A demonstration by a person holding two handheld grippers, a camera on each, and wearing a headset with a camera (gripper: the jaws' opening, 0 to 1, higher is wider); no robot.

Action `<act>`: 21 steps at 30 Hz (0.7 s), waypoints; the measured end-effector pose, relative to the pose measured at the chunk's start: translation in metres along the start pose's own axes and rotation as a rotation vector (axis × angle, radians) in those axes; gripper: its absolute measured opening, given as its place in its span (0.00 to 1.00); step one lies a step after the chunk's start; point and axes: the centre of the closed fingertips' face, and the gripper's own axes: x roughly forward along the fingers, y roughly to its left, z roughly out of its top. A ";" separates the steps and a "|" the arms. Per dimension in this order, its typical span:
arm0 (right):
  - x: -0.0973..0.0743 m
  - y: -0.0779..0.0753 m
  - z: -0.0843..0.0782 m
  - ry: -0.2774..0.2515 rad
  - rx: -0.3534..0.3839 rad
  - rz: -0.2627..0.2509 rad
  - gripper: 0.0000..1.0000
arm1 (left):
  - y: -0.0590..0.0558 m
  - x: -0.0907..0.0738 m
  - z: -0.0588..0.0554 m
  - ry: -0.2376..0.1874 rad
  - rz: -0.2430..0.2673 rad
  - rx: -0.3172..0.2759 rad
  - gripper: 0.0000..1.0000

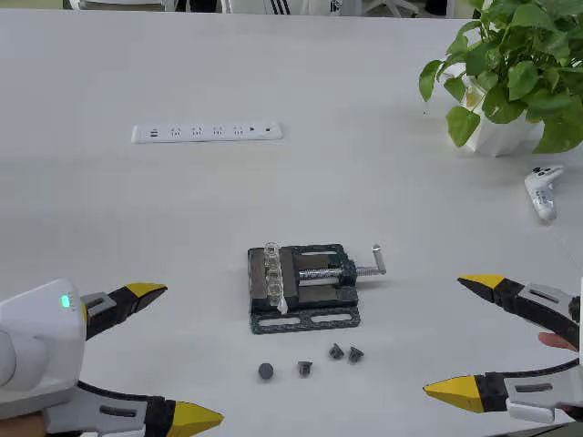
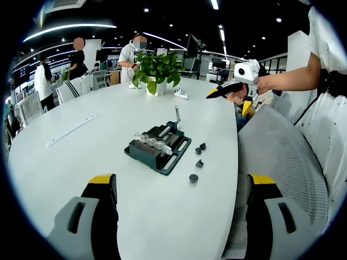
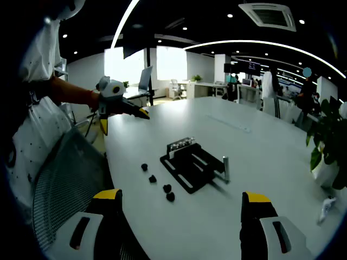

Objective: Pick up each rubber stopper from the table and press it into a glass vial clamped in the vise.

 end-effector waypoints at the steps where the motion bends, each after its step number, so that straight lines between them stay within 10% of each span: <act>1: 0.000 0.000 0.000 0.001 0.000 0.001 0.90 | 0.000 0.000 0.000 0.000 0.000 -0.001 0.99; 21: 0.003 0.002 0.001 0.000 -0.001 0.006 0.89 | 0.003 0.000 -0.003 -0.001 -0.003 -0.002 0.99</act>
